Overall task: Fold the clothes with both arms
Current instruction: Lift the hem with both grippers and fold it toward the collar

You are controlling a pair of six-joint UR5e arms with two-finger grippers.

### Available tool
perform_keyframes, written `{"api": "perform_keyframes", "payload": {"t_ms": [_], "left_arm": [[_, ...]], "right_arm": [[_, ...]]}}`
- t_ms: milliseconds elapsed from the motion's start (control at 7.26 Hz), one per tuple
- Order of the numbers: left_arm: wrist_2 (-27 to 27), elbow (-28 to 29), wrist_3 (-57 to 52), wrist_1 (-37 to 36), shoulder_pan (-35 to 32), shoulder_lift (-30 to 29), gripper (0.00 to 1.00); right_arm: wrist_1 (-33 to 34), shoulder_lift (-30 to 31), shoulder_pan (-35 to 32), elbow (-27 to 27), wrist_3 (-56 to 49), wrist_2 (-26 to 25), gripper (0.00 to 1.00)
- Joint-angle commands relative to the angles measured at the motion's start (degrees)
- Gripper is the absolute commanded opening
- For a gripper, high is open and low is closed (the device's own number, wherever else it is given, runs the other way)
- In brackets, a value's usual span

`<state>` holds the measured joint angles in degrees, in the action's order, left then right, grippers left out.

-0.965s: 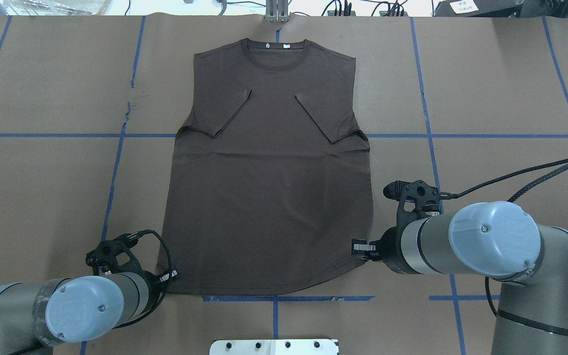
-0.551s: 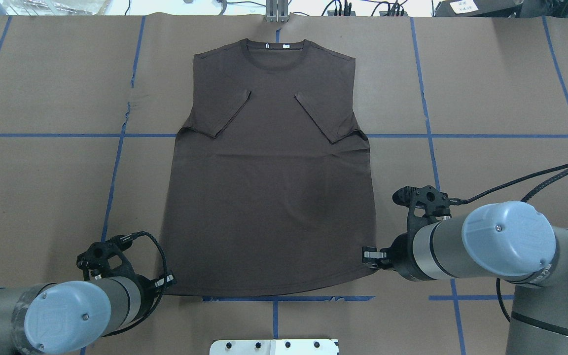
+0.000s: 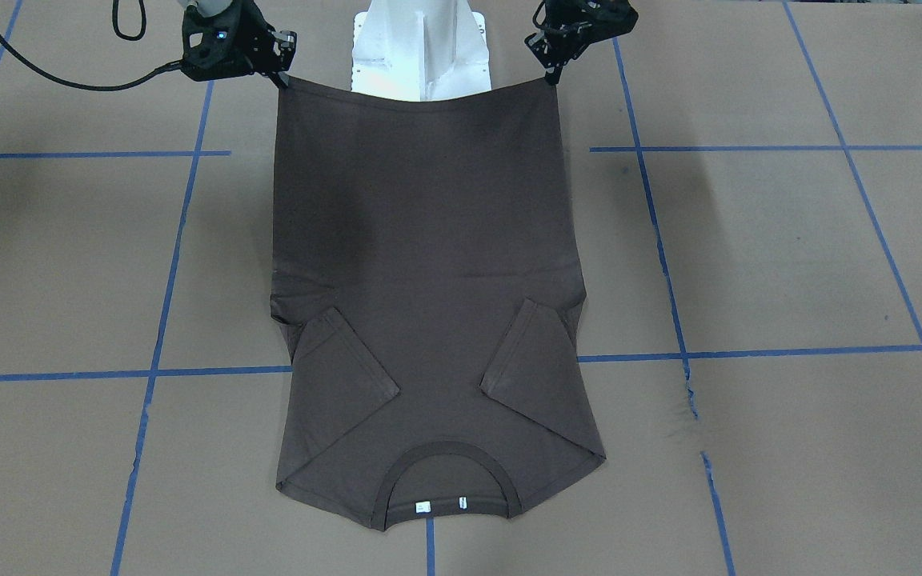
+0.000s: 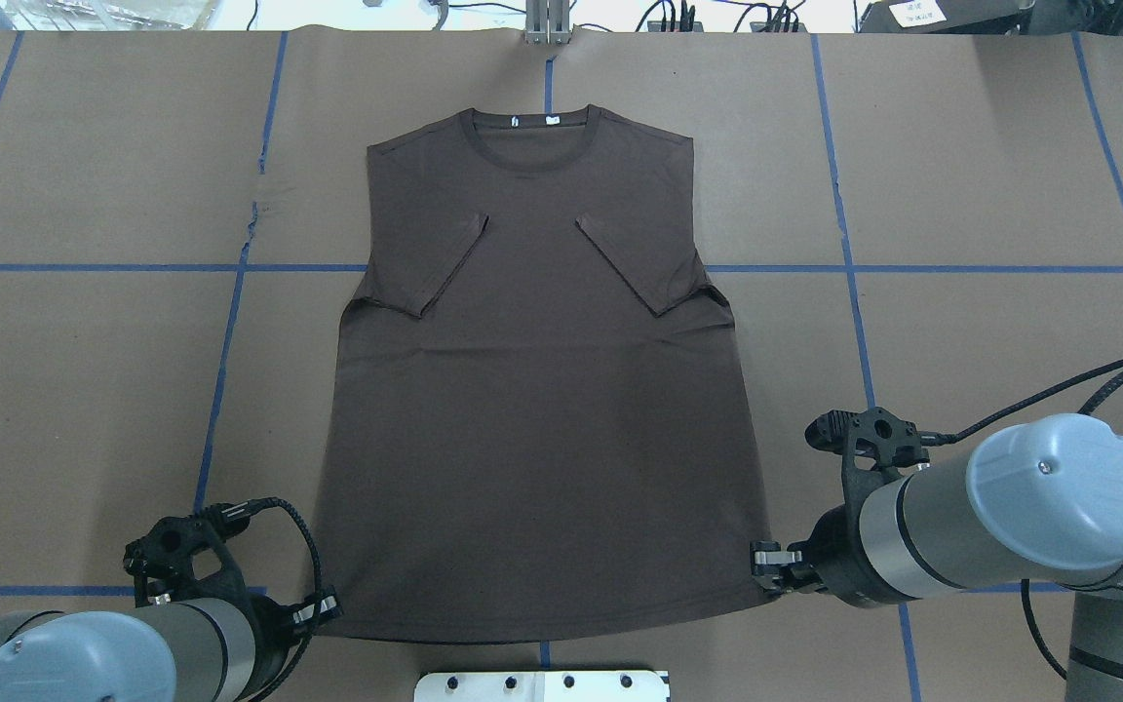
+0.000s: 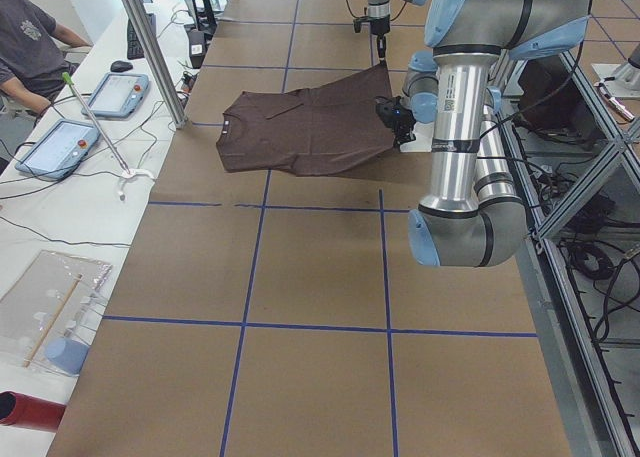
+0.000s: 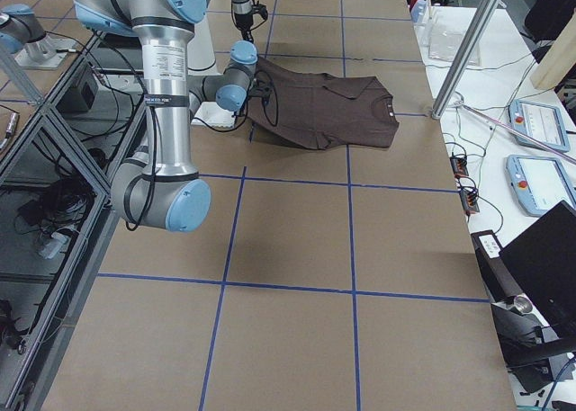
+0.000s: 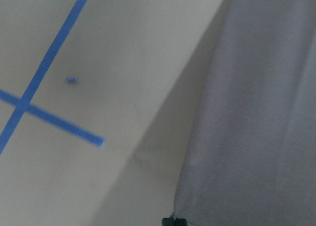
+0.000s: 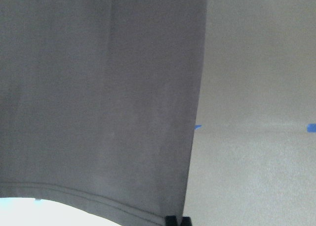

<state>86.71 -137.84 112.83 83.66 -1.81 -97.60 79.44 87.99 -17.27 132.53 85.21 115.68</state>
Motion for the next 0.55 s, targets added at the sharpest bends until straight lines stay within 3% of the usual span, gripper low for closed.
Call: {"api": "perform_keyframes", "payload": {"t_ms": [0,413], "left_arm": [[0.3,-2.3,-1.2,-1.2,-0.7,0.3,0.0],[2.0,-0.3,-12.4,-1.8,-12.7,-3.3,0.0]], "right_arm": [[0.0,-0.1,-2.8,0.4,-0.4,1.5,0.0],[0.0,-6.0,-13.8,-3.3,-11.1,1.1,0.0]]}}
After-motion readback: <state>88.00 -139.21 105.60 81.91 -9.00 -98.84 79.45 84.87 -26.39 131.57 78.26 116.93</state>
